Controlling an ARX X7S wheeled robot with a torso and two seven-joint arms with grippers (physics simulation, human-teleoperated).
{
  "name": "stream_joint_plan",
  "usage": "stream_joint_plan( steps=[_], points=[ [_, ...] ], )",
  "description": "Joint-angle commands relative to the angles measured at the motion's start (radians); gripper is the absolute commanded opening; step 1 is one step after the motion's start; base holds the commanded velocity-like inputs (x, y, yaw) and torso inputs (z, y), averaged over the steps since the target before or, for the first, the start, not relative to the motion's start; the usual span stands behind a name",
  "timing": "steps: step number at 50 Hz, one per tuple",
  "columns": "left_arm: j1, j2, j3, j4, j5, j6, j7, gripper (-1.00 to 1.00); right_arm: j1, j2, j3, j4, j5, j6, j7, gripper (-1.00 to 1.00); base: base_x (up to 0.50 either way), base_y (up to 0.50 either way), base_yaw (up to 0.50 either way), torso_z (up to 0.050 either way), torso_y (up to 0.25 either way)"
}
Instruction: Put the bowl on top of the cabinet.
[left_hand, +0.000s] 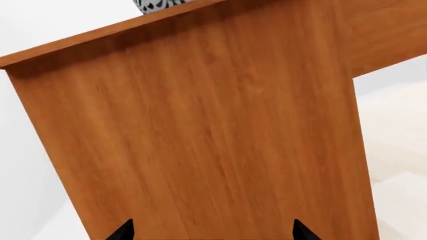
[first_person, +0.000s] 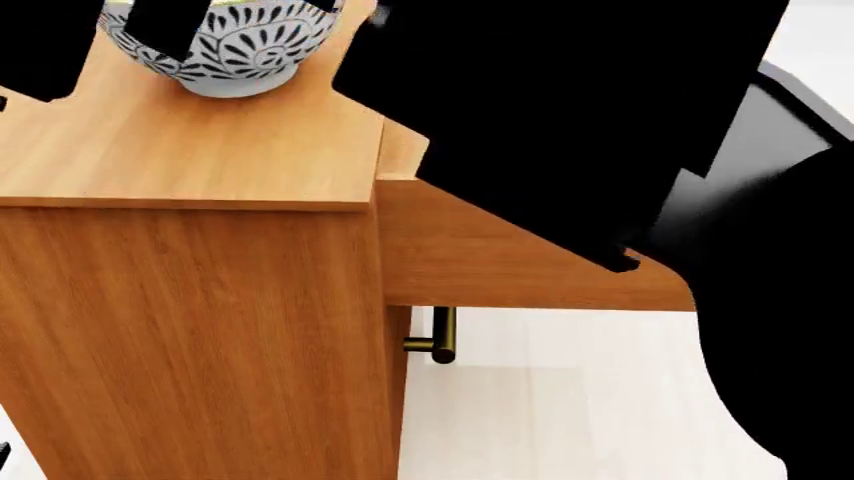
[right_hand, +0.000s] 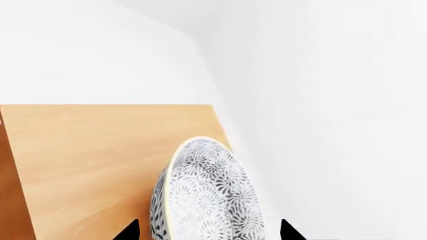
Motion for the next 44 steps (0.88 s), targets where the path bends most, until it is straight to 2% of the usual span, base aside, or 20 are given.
stream_joint_plan(
  steps=[1,3,8,12,16,17,19,29,31,39,42,44],
  points=[
    [0.005,-0.002,0.025,0.002,0.032,-0.001,-0.007,1.00,0.032,0.000,0.230,-0.057,-0.245,0.238,-0.096,1.00,0.00,0.00,0.00,0.000,0.000],
    [0.006,-0.002,0.030,0.002,0.039,-0.001,-0.008,1.00,0.032,0.000,0.276,-0.067,-0.312,0.282,-0.133,1.00,0.00,0.00,0.00,0.000,0.000],
    [0.013,-0.004,0.042,0.008,0.055,0.000,-0.011,1.00,0.031,0.003,0.385,-0.096,-0.617,0.411,-0.325,1.00,0.00,0.00,0.00,0.000,0.000],
    [0.010,-0.005,0.048,0.004,0.062,0.000,-0.011,1.00,0.026,0.111,0.352,-0.159,-0.699,0.453,-0.370,1.00,0.00,0.00,0.00,0.000,0.000],
    [-0.002,-0.002,0.043,-0.006,0.054,-0.007,-0.010,1.00,0.031,0.242,0.367,-0.214,-0.698,0.487,-0.346,1.00,0.00,0.00,0.00,0.000,0.000],
    [-0.007,0.000,0.042,-0.012,0.052,-0.008,-0.010,1.00,0.032,0.331,0.352,-0.268,-0.548,0.487,-0.196,1.00,0.00,0.00,0.00,0.000,0.000],
    [-0.013,0.002,0.046,-0.016,0.054,-0.011,-0.009,1.00,0.032,0.417,0.360,-0.307,-0.377,0.487,-0.047,1.00,0.00,0.00,0.00,0.000,0.000],
    [-0.019,0.005,0.065,-0.030,0.071,-0.011,-0.011,1.00,0.032,0.716,0.367,-0.444,0.096,0.487,0.401,1.00,0.00,0.00,0.00,0.000,0.000],
    [-0.020,0.005,0.066,-0.032,0.072,-0.011,-0.011,1.00,0.032,0.747,0.370,-0.452,0.194,0.487,0.493,1.00,0.00,0.00,0.00,0.000,0.000],
    [-0.017,0.003,0.063,-0.028,0.074,-0.011,-0.017,1.00,0.032,0.825,0.352,-0.483,0.344,0.487,0.642,1.00,0.00,0.00,0.00,0.000,0.000],
    [-0.010,0.000,0.060,-0.013,0.077,-0.012,-0.021,1.00,0.032,0.842,0.349,-0.489,0.458,0.487,0.755,1.00,0.00,0.00,0.00,0.000,0.000],
    [0.009,-0.008,0.053,0.016,0.080,-0.008,-0.030,1.00,0.032,0.858,0.339,-0.503,0.611,0.487,0.911,1.00,0.00,0.00,0.00,0.000,0.000]
  ],
)
